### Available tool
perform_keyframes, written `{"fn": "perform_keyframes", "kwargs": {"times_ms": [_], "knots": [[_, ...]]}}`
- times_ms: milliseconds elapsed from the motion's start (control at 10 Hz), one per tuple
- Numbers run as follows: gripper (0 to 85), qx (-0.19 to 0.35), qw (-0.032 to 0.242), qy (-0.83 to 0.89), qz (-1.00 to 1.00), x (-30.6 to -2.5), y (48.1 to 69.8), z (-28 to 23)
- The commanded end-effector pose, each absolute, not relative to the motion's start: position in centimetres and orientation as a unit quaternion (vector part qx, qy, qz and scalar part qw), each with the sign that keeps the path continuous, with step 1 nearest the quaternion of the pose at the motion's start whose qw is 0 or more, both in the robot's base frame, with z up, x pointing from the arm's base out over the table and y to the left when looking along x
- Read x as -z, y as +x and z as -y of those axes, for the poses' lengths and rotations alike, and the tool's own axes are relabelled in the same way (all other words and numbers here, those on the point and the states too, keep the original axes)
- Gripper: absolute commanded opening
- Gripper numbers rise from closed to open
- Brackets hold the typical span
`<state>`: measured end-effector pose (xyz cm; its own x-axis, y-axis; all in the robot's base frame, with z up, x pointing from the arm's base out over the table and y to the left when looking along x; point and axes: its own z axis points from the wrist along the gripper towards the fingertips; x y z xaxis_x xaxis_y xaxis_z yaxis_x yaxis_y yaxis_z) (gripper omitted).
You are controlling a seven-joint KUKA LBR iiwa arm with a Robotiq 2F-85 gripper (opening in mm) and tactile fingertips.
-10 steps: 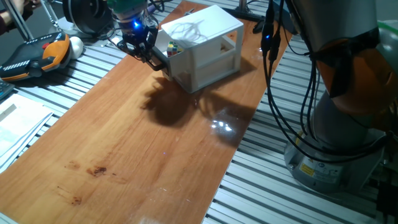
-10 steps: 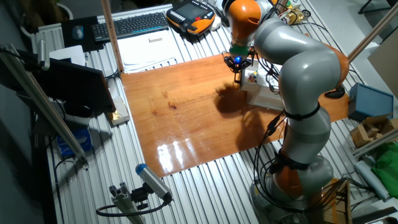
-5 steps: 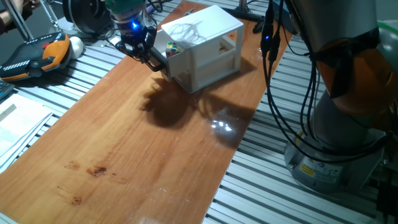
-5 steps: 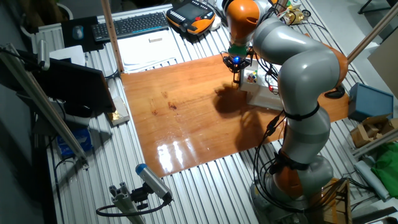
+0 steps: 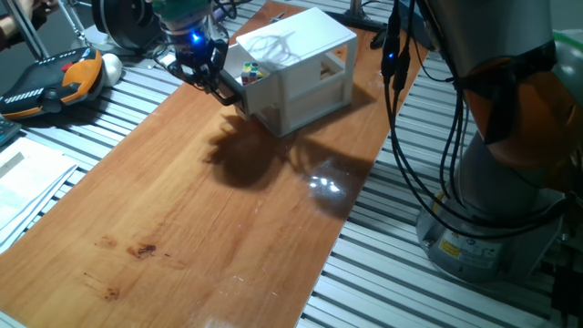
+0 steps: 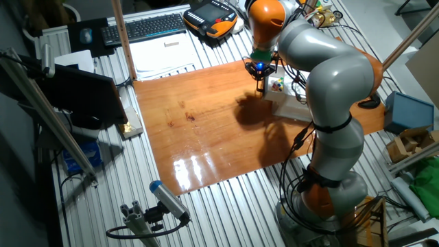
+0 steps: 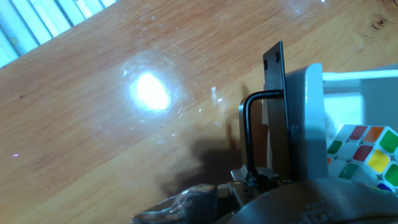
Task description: Grasp the handle and open the drawer
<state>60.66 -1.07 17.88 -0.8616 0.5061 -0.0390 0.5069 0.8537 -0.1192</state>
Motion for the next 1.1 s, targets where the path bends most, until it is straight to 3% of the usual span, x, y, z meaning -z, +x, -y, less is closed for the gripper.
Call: {"fn": "perform_keyframes", "kwargs": {"times_ms": [0, 1000], "knots": [[0.7, 0.064, 0.003, 0.262, -0.963, -17.9, 60.7, 0.9], [0.7, 0.063, 0.003, 0.26, -0.963, -17.9, 60.7, -0.2]]}}
